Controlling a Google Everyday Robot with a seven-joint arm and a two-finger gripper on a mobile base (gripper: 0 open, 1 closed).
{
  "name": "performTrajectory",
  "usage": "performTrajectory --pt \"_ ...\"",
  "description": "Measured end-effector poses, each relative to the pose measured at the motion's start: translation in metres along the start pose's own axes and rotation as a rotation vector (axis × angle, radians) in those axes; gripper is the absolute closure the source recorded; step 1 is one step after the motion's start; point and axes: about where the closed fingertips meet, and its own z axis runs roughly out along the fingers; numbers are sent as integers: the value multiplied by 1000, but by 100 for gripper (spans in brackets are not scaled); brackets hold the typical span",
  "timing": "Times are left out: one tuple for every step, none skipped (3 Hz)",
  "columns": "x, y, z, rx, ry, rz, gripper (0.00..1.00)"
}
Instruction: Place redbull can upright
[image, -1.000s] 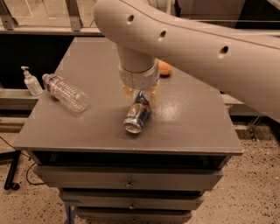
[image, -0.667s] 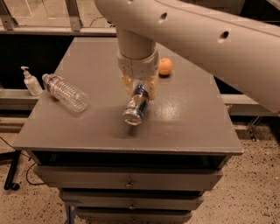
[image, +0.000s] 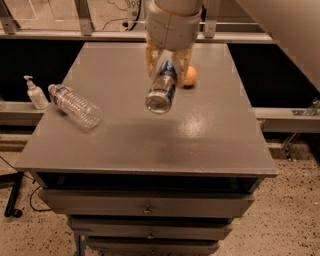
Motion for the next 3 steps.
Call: performTrajectory --pt "4 -8 -5 34 18 -1 100" --pt "-19 -9 -19 87 77 -92 100" --pt "-56 10 -11 165 104 -221 100"
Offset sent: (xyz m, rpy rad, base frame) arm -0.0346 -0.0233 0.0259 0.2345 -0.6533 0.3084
